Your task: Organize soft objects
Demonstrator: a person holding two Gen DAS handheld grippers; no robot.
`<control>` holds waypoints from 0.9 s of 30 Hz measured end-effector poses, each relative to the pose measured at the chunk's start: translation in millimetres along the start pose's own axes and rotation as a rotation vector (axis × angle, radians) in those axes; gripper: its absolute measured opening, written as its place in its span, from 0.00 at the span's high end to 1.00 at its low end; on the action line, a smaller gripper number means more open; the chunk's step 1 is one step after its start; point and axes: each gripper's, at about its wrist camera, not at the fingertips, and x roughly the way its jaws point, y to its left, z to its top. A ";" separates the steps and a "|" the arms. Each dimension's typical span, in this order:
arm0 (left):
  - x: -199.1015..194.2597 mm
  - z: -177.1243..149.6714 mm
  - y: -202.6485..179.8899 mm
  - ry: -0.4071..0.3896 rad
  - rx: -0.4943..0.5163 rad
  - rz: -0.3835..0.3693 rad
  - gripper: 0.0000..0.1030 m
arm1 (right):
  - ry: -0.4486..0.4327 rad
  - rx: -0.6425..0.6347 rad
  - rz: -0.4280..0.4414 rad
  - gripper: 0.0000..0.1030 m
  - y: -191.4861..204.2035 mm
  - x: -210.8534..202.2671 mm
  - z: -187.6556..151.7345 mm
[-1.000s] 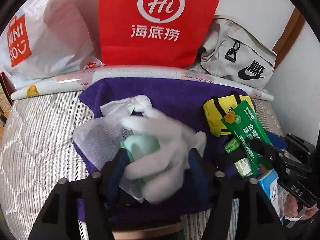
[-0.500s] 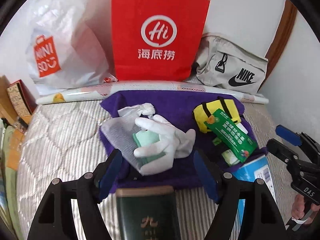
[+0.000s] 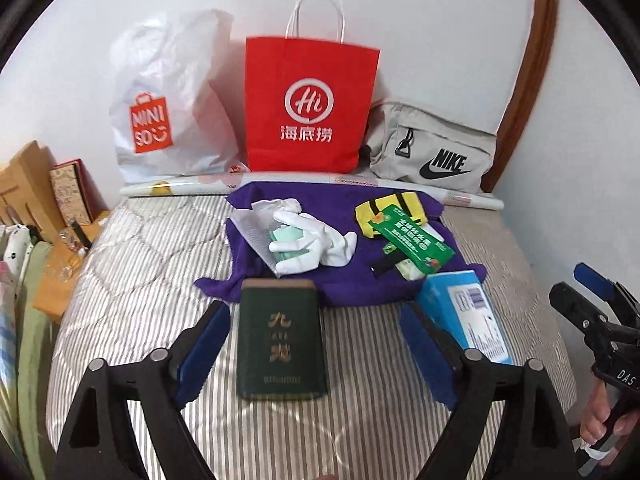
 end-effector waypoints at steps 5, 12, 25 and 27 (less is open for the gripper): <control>-33.7 -29.2 -7.4 -0.034 0.001 0.016 0.13 | -0.013 0.018 -0.020 0.07 4.7 -38.8 -24.9; -61.9 -63.7 -16.6 -0.059 0.006 0.044 0.13 | -0.031 0.020 -0.048 0.07 14.7 -77.9 -58.3; -93.5 -100.4 -32.1 -0.092 0.027 0.055 0.13 | -0.062 0.027 -0.060 0.06 20.7 -117.5 -91.9; -95.4 -101.3 -33.4 -0.093 0.028 0.052 0.13 | -0.065 0.028 -0.060 0.06 20.9 -121.9 -94.1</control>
